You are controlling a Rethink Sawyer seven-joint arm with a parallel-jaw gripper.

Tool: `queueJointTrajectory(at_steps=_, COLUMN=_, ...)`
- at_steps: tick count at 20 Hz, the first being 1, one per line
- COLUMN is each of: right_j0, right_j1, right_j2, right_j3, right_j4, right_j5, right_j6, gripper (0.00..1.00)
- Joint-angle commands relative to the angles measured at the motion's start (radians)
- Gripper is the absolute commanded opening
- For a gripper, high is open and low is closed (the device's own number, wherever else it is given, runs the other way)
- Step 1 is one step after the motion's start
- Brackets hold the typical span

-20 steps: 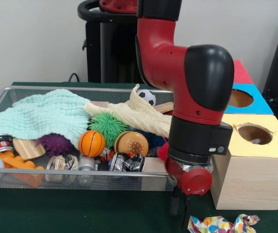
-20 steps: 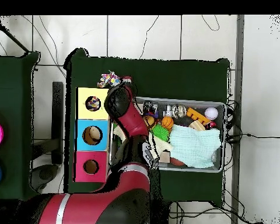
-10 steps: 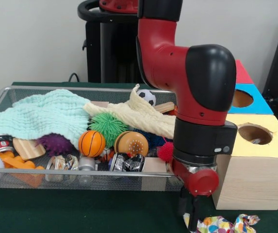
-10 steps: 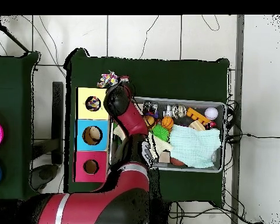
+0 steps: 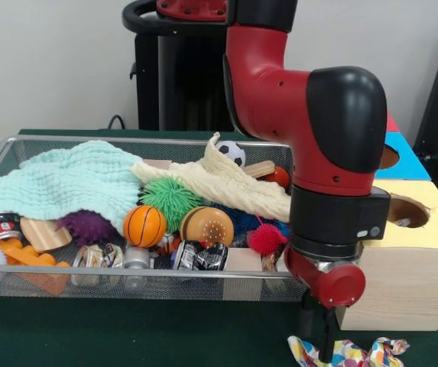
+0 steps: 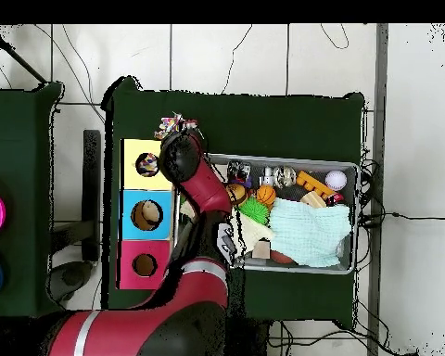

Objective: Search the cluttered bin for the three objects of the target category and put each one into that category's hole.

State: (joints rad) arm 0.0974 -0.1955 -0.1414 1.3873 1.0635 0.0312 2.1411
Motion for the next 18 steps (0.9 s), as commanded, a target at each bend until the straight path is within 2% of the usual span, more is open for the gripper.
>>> queueJointTrajectory(at_steps=1, right_j0=0.019, right_j1=0.055, right_j2=0.018, right_j3=-0.035, right_j4=0.048, right_j5=0.153, right_j6=0.309, gripper=1.0)
queueJointTrajectory(at_steps=11, right_j0=0.025, right_j1=0.09, right_j2=0.02, right_j3=-0.07, right_j4=0.06, right_j5=0.16, right_j6=0.325, gripper=1.0)
queueJointTrajectory(at_steps=18, right_j0=0.028, right_j1=0.106, right_j2=-0.012, right_j3=-0.082, right_j4=0.047, right_j5=0.197, right_j6=0.35, gripper=1.0)
